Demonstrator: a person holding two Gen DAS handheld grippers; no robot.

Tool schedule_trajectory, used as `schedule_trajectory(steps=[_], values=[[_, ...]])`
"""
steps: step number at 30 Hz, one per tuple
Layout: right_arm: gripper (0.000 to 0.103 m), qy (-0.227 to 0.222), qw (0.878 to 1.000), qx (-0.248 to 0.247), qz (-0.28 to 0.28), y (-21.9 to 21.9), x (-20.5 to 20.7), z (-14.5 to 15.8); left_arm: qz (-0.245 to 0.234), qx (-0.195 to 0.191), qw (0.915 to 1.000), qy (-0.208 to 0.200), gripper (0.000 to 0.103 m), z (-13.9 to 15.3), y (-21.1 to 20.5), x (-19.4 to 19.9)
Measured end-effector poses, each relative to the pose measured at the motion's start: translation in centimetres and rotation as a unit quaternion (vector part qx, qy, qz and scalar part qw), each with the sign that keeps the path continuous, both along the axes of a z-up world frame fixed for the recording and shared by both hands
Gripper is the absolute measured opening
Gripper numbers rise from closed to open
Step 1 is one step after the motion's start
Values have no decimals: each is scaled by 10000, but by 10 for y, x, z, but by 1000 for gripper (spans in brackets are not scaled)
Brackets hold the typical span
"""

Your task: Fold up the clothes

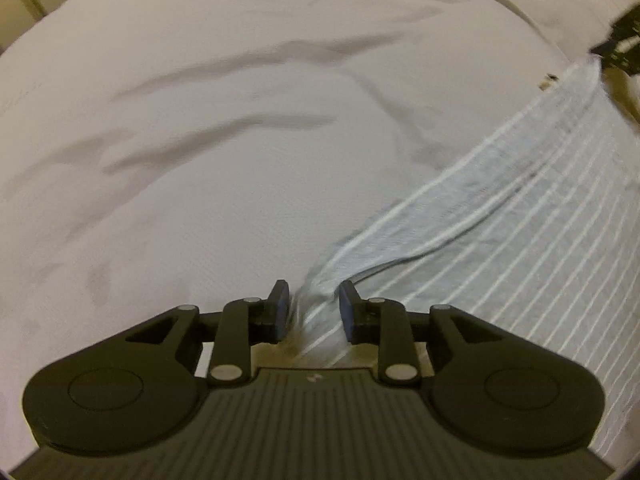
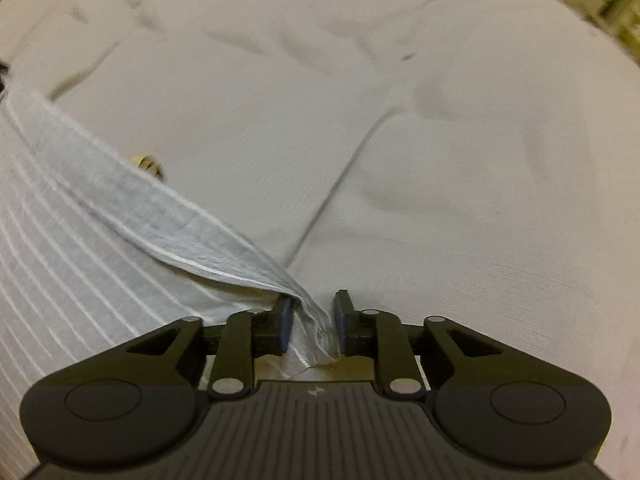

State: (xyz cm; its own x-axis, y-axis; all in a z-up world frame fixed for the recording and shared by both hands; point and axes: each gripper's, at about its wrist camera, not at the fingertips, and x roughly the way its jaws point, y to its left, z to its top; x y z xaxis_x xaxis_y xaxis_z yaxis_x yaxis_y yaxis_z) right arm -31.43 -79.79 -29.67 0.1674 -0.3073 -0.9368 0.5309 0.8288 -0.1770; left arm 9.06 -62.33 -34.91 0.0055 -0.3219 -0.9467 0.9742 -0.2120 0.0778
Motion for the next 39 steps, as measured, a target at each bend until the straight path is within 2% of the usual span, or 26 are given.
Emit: schedule_trajectory(steps=[3,7,11,13,17,20,25,28,31,33,34,36,39], values=[[23,-169,9986,-321,-385,6,-13,11,232,-72,9997,-20,23,3,6,9],[24,-494,9964,-285,-628,21,-24,22,459,-140,9988,-44,23,6,20,14],[24,-666,9966,18,-486,53,-23,24,554,-217,9982,36,25,10,45,-1],[25,-766,9958,260,-423,74,-22,24,622,-230,9977,101,29,12,67,-12],[27,-821,9942,675,-139,115,-21,23,930,-196,9950,309,29,17,113,-33],[27,-861,9916,962,24,135,-6,11,858,-206,9954,376,29,18,132,-48],[27,-967,9865,1252,431,137,49,-11,564,-238,9970,470,29,8,130,-76],[27,-942,9851,1153,858,128,100,-32,409,-304,9973,524,29,5,130,-90],[27,-1051,9853,953,952,104,139,-38,284,-317,9977,526,29,2,134,-98],[27,-1184,9882,444,858,86,155,-33,205,-324,9980,512,29,1,136,-101],[27,-1275,9891,125,731,77,161,-27,159,-335,9980,507,29,1,136,-103],[29,-1477,9881,-113,413,65,161,-14,110,-394,9975,568,29,0,131,-105],[29,-1669,9856,-40,256,70,150,2,22,-495,9965,672,30,-4,113,-110]])
